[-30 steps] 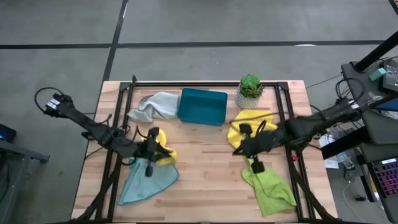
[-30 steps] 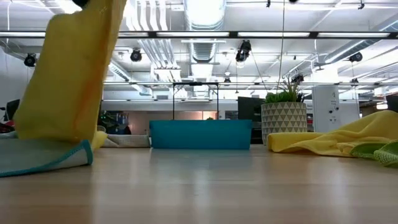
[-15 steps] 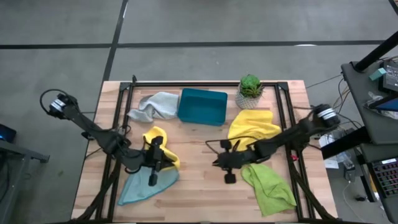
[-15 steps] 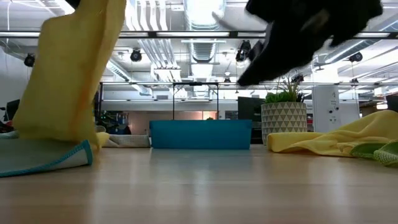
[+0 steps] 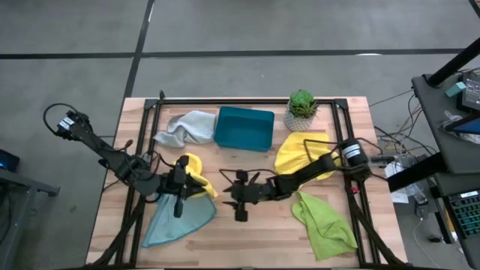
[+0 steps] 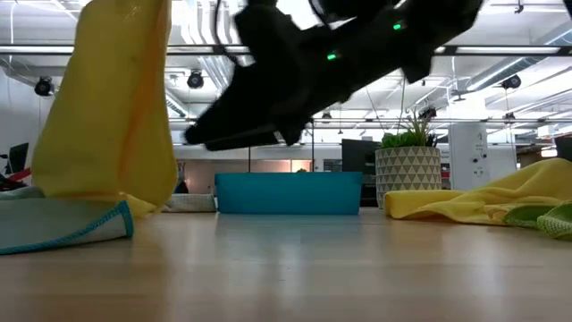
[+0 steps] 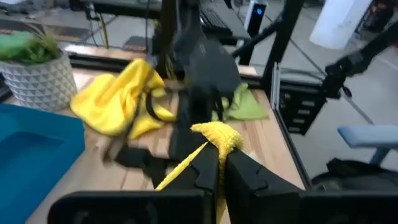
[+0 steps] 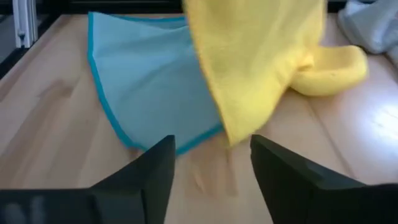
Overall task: Fold microfiber towels
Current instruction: Fold the left yellow microfiber cloth
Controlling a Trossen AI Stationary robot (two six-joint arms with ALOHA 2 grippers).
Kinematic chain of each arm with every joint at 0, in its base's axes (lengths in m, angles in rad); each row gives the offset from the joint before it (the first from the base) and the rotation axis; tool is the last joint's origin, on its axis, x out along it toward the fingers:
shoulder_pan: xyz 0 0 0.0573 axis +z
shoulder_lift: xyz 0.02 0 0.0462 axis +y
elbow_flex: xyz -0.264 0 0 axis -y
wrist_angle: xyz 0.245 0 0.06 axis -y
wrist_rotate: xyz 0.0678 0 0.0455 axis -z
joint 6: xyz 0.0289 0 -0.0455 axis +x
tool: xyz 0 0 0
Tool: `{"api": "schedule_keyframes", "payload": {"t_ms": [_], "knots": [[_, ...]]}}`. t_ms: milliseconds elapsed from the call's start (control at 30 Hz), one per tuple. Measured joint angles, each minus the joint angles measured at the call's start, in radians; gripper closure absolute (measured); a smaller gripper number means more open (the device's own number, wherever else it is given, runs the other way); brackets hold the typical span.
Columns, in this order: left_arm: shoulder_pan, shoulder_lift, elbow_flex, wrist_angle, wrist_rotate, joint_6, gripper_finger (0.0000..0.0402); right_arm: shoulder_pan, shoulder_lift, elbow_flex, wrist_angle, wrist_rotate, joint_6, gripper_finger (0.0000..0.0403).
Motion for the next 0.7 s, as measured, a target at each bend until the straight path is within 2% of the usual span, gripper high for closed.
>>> {"api": "schedule_keyframes", "payload": {"t_ms": [167,267,367,500,600,700], "knots": [[0.000,-0.009,-0.002,-0.001,-0.003,0.005,0.0402,-0.027,0.112,0.132,0.007,0.014,-0.003,0.0185],[0.000,-0.008,0.002,0.002,-0.003,0.020,0.0402,-0.043,0.172,0.191,0.005,0.020,-0.015,0.0199],[0.000,-0.008,0.001,0.000,-0.003,0.020,0.0402,-0.046,0.202,0.219,-0.001,0.019,-0.021,0.0249],[0.000,-0.008,-0.002,0.001,-0.003,0.021,0.0402,-0.048,0.198,0.225,-0.025,0.032,-0.071,0.0365],[0.000,-0.008,-0.002,-0.001,-0.002,0.022,0.0402,-0.045,0.147,0.216,-0.114,0.041,-0.106,0.0387],[0.000,-0.008,-0.002,-0.001,-0.002,0.023,0.0402,-0.034,0.056,0.202,-0.239,0.042,-0.153,0.0394]]}}
